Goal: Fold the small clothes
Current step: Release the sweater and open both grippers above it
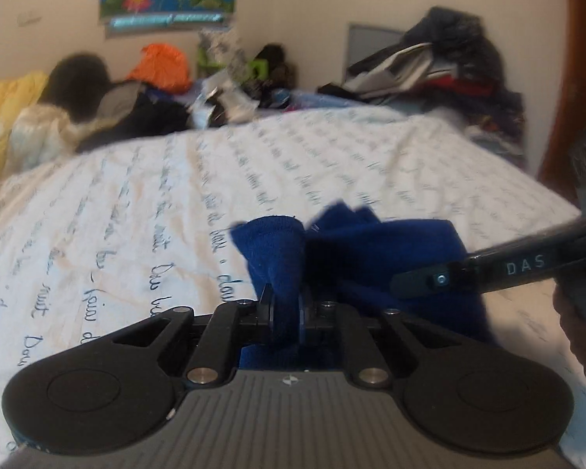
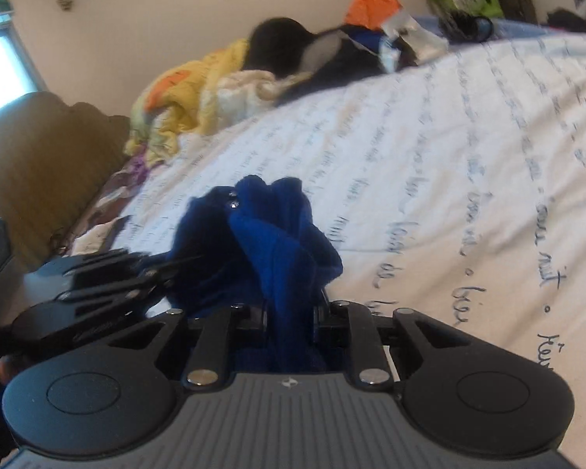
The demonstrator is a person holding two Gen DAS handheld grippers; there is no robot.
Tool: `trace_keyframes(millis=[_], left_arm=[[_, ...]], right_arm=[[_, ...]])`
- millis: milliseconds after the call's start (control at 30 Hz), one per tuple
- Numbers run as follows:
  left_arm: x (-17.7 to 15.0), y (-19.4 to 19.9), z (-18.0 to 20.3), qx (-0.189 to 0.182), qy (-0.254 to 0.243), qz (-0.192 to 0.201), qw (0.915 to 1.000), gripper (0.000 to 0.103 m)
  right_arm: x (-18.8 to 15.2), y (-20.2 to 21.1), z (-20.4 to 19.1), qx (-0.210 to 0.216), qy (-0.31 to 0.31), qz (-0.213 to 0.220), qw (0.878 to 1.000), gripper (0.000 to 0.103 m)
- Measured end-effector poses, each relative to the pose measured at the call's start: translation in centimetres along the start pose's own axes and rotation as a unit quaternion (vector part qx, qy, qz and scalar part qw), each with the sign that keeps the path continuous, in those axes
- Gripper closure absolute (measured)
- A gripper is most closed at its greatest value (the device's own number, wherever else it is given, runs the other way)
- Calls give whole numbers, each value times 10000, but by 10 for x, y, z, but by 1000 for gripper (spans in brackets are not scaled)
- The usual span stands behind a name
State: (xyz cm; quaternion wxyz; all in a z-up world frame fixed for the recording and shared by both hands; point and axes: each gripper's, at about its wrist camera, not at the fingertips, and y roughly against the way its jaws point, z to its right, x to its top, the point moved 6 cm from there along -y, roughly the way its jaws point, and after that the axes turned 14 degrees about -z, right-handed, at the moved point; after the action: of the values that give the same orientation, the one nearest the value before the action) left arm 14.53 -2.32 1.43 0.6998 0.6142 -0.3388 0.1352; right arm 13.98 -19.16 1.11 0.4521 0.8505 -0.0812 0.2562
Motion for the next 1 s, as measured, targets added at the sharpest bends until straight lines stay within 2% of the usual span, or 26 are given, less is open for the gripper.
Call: trace_keyframes(millis=[67, 133, 167, 200, 300, 367, 400, 433, 467, 500, 633, 700, 733, 767, 800, 867, 900, 967, 1000], left_arm=[[14, -33, -11, 431, -11, -130, 9990, 91], [21, -57, -23, 853, -259, -123, 9959, 91], [21, -67, -27, 877, -282, -250, 9954, 91], [20, -67, -31, 827, -231, -232, 9960, 90], [13, -38, -38, 660, 62, -117, 9977, 72], [1, -7, -45, 563, 400, 161, 9975, 35], [-8, 12, -48, 488, 546, 336, 9967, 28], [-20, 31, -46, 365, 615, 482, 9963, 24], [-31, 44, -40, 270, 557, 540, 9966, 24], [-44, 55, -30, 196, 407, 548, 9975, 24], [-89, 72, 23, -155, -410, 405, 9982, 25], [-105, 62, 46, -357, -722, 145, 9966, 25], [-111, 53, 53, -373, -864, 22, 9956, 24], [-116, 45, 58, -204, -975, -47, 9950, 24], [-120, 40, 60, -25, -1057, -20, 9944, 24], [-121, 44, 60, -18, -997, 32, 9950, 23], [-121, 48, 58, -49, -911, 33, 9958, 22], [-123, 59, 50, -19, -720, 119, 9973, 12], [-125, 63, 46, 37, -658, 155, 9977, 10]], right_arm=[[21, -28, 33, -219, -378, -176, 9989, 84], [37, -41, 51, -158, -536, 22, 9984, 84], [43, -43, 56, -112, -633, 82, 9979, 84], [44, -45, 57, -45, -721, 104, 9973, 83], [37, -41, 48, -106, -678, 67, 9976, 75], [27, -20, 47, -172, -885, 165, 9958, 66], [21, -4, 47, -107, -951, 380, 9947, 62], [15, 11, 45, -3, -978, 582, 9935, 60], [9, 23, 43, 107, -981, 670, 9929, 54], [2, 30, 39, 166, -975, 618, 9932, 52], [-21, 25, 7, 265, -505, -96, 9983, 52], [-28, 5, -3, -13, -284, -482, 9984, 53], [-28, -5, -3, -156, -170, -539, 9983, 55], [-27, -10, -2, -196, -60, -419, 9989, 63], [-23, -13, 2, -279, -46, -419, 9987, 82], [-13, -10, 17, -151, -245, -453, 9986, 92], [-11, -7, 26, -158, -359, -404, 9984, 95], [-14, 4, 35, -260, -523, -292, 9979, 97], [-18, 13, 34, -139, -692, -231, 9972, 90]])
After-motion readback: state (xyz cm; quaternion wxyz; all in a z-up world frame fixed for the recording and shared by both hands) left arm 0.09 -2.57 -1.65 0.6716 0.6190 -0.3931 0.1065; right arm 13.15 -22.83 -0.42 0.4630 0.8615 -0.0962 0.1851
